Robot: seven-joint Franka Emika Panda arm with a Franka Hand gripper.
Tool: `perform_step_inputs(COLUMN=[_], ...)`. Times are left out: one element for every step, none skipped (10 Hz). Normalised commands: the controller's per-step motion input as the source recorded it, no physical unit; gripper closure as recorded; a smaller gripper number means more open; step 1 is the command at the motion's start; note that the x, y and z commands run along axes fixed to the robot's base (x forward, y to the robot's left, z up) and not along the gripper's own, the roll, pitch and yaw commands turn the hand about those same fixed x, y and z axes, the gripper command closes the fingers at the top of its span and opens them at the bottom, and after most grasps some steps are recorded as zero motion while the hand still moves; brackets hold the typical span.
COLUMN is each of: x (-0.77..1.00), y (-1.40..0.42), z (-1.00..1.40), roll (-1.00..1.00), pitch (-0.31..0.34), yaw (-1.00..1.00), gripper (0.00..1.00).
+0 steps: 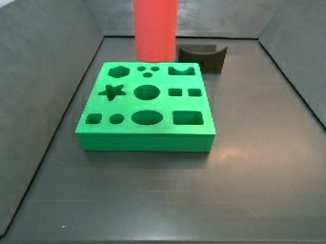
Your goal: Insert the oval object.
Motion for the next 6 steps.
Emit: perform_step_inputs(x=[-0.17,-0.16,-0.1,0.0,0.0,0.0], y=[-0.15,-0.27,-0.33,-0.26,-0.06,0.0], z=[-0.73,-0.83,-0.81,-0.75,-0.66,-0.51], roll=[0.12,0.16,0.16,0.2,0.25,0.25], pitch=[-0.223,-0.177,-0.181,-0.163,-0.073,0.0], yaw=[-0.02,-0.2,-0.27,-0.31,-0.31,-0.35], gripper=[1.0,1.0,1.0,1.0,1.0,1.0])
